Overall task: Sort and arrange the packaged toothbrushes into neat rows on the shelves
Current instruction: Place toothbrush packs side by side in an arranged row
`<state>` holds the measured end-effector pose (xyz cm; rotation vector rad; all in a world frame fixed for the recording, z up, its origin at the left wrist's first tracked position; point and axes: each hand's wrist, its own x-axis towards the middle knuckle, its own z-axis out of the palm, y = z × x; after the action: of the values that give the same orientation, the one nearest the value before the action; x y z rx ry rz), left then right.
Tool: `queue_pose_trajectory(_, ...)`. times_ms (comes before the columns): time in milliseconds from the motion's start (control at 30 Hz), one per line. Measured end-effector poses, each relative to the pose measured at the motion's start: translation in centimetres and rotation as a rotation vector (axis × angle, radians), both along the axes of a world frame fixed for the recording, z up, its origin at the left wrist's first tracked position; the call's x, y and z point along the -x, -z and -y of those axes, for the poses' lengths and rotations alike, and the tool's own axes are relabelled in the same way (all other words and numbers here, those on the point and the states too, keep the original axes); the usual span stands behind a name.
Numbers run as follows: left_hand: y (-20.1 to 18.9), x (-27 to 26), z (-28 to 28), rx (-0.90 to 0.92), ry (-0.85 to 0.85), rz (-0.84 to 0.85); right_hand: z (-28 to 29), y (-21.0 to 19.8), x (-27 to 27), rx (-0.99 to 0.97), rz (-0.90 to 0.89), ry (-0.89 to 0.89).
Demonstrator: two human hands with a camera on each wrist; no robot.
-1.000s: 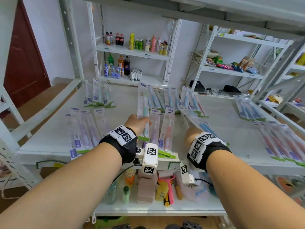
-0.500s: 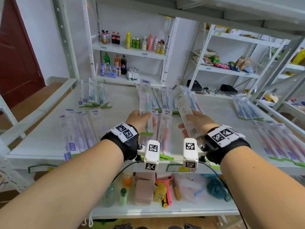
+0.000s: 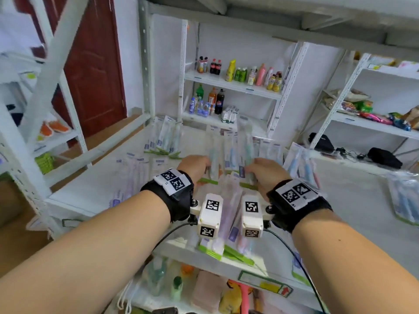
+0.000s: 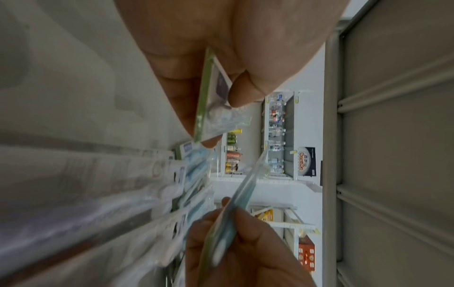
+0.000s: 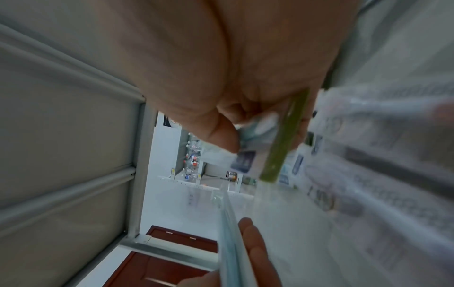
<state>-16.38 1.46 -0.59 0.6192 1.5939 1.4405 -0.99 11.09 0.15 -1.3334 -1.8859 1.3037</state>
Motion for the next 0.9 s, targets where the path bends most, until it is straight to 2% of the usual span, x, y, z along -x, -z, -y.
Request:
queue_pose_trajectory(100, 0.2, 1.3, 0.3, -0.014, -0.087, 0.038, -0.7, 0.5, 2.3, 0.106, -0.214, -0.004)
queue_pose_trajectory(167, 0.3, 2.1, 0.8, -0.054, -0.158, 0.145, -0.9, 0.6, 4.0, 0.199, -0.289, 0.019)
queue_pose_trajectory(233, -0.1, 3.0, 1.6, -0.047, -0.210, 0.173, -1.3, 1.0, 5.7, 0.168, -0.182, 0.016)
queue_pose_trajectory(300, -0.2, 4.4, 2.2, 0.005, -0.252, 0.108, -1.7, 1.2, 7.3, 0.051, 0.002, -0.029)
queue_pose_trajectory(367, -0.2, 6.1, 2.5, 0.028, -0.290, 0.049, -2.1, 1.4, 9.1, -0.027, 0.089, -0.053)
queue_pose_trajectory(600, -0.3, 11.5, 2.2, 0.111, -0.318, 0.014, -4.1, 3.2, 14.7, 0.144, 0.118, -0.143)
queue_pose_trajectory(800, -0.9, 14.8, -0.3, 0.149, -0.208, 0.004, -6.2, 4.7, 17.5, 0.109, 0.206, -0.165)
queue_pose_trajectory(900, -0.8, 16.3, -1.8, 0.158, -0.151, -0.013, -6.8, 5.3, 18.1, 0.166, 0.205, -0.177)
